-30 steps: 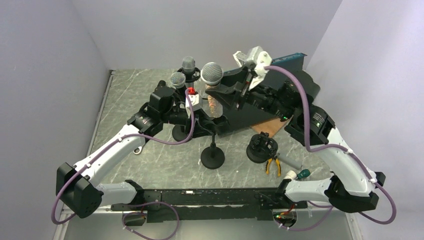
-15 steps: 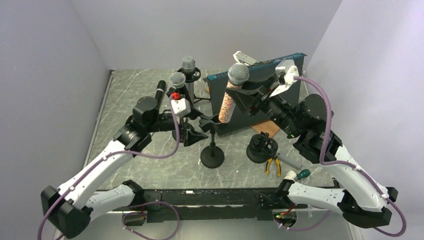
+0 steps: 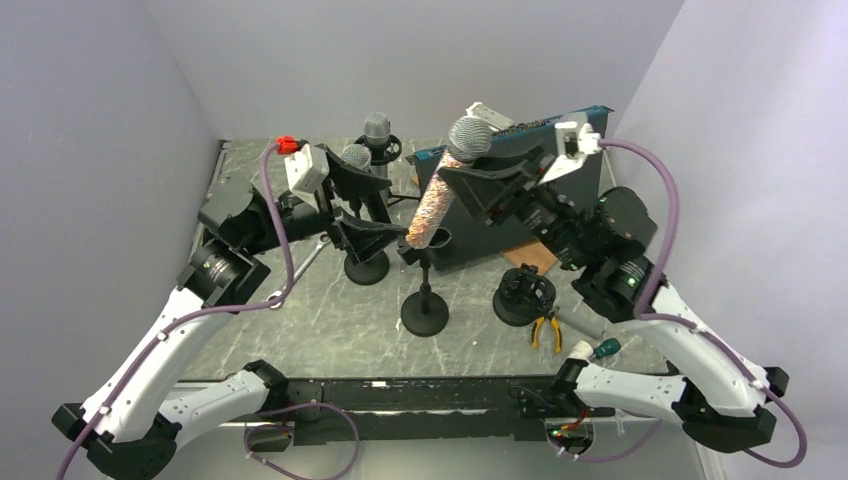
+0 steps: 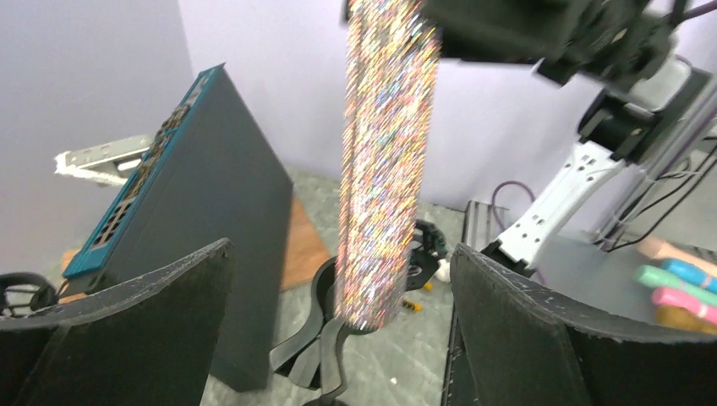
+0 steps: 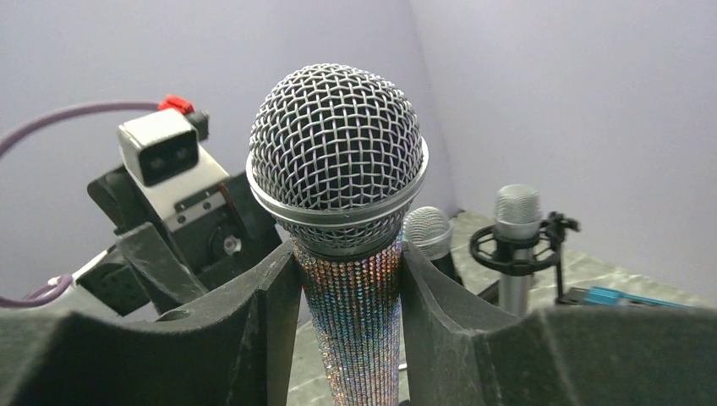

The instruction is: Remove the microphone from the stand

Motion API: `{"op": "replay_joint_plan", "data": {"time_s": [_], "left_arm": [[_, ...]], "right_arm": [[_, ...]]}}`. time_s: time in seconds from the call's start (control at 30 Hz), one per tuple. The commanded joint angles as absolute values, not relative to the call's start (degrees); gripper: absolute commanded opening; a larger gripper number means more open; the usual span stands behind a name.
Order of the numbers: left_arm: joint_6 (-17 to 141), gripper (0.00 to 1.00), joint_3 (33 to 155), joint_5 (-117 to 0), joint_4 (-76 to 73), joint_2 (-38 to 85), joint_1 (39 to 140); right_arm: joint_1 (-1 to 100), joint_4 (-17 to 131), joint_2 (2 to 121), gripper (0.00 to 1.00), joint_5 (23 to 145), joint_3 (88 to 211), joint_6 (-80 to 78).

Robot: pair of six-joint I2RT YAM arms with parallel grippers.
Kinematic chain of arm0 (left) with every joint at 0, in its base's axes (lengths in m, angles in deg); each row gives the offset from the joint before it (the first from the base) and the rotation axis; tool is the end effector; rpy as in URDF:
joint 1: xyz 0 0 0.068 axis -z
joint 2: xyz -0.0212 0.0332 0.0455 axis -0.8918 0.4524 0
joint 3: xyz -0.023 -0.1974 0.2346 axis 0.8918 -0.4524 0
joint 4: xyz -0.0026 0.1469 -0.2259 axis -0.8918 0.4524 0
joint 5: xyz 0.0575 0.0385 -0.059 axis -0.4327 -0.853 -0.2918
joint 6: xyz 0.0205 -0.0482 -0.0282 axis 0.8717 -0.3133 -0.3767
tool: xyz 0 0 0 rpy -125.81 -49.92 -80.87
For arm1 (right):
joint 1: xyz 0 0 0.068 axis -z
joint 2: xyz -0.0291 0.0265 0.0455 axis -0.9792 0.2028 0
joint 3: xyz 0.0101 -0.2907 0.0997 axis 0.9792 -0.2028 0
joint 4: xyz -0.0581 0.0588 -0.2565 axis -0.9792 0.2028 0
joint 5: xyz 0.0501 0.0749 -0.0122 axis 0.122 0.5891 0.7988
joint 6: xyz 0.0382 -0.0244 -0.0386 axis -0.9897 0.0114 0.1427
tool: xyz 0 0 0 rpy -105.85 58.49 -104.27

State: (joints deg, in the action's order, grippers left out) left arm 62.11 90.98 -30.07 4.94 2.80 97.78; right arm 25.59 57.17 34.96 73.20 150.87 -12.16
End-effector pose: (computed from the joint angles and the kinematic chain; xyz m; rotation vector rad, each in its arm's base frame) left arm 0.1352 -0.1252 0.4989 0.8314 1.2790 -1.1033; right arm 0.1022 0.1302 0.5539 -0.3293 1.2139 1.0433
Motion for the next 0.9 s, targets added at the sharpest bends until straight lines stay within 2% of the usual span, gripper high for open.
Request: {"op": "replay_joint_plan", "data": {"time_s": [0.0,0.17,0.33,0.5,0.67,0.77,0.8,0.87], "left_arm": [[54.22,0.99,92.94,-26.03,1.20,2.42,97.90],[50.32,0.87,89.89,-23.70,-6.77,2.08,98.28],[50.48,0.76,89.90,-23.80,-5.44,3.39,98.81],[51.17,0.60,90.05,-24.70,-4.49,4.07,98.87],[52.69,0.36,90.83,-24.40,-1.45,4.13,98.81],[55.13,0.08,91.35,-26.91,2.91,2.95,98.82],[56.88,0.00,91.96,-28.32,4.57,2.51,98.86],[60.03,0.00,93.19,-31.84,9.41,1.51,98.87]], "right_arm": [[25.41,48.79,38.33,0.00,79.61,151.41,-17.80],[25.48,45.18,40.15,0.00,83.47,150.04,-21.30],[25.47,43.26,41.13,0.00,85.09,148.21,-24.04],[25.47,41.98,42.06,0.00,86.62,147.47,-26.06],[25.44,41.66,42.32,0.00,86.56,146.57,-26.14],[25.41,42.06,42.57,0.01,86.33,146.30,-25.80],[25.41,42.76,42.65,0.12,86.07,146.53,-25.35],[25.41,45.33,42.70,0.47,84.76,147.58,-24.24]]}}
